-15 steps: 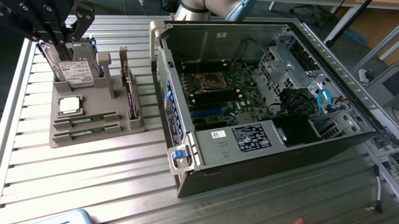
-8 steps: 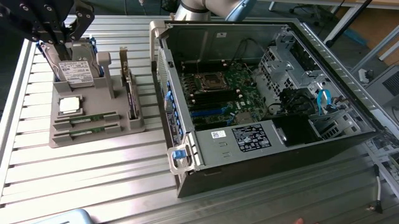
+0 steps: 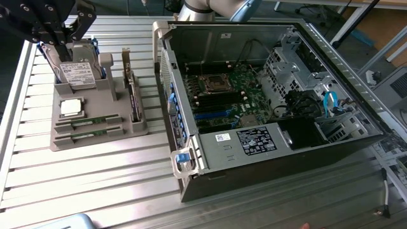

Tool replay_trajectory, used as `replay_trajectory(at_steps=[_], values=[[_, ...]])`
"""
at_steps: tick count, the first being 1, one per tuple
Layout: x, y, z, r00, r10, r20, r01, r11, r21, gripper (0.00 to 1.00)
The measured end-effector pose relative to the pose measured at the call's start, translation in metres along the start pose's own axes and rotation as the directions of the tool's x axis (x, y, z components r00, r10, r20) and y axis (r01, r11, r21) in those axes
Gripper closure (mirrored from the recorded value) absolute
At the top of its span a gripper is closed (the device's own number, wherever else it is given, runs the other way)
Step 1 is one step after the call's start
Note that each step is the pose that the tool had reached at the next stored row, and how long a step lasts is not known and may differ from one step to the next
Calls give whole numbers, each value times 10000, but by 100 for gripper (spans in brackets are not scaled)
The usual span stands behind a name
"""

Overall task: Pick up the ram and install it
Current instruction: 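Pick up the ram and move it above insertion slot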

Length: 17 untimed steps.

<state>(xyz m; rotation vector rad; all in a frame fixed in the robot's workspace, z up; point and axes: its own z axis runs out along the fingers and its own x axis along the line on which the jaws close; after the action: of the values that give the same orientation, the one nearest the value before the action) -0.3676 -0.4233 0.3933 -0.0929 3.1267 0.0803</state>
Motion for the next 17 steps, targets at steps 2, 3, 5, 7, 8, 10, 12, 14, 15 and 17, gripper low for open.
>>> replay_trajectory(at_steps=[2, 3, 5, 7, 8, 10, 12, 14, 15, 17], values=[[0, 0, 0, 9999, -121, -23, 121, 9999, -3, 90], [0, 0, 0, 9998, -198, -37, 198, 9998, -5, 90], [0, 0, 0, 9994, -327, -64, 327, 9995, -9, 90], [0, 0, 0, 9990, -440, -92, 440, 9990, -12, 90], [0, 0, 0, 9987, -502, -108, 502, 9987, -15, 90], [0, 0, 0, 9980, -619, -141, 619, 9981, -20, 90], [0, 0, 0, 9971, -735, -177, 734, 9973, -26, 90], [0, 0, 0, 9962, -849, -213, 849, 9964, -32, 90], [0, 0, 0, 9957, -900, -230, 900, 9959, -36, 90], [0, 0, 0, 9945, -1011, -269, 1010, 9949, -44, 90]])
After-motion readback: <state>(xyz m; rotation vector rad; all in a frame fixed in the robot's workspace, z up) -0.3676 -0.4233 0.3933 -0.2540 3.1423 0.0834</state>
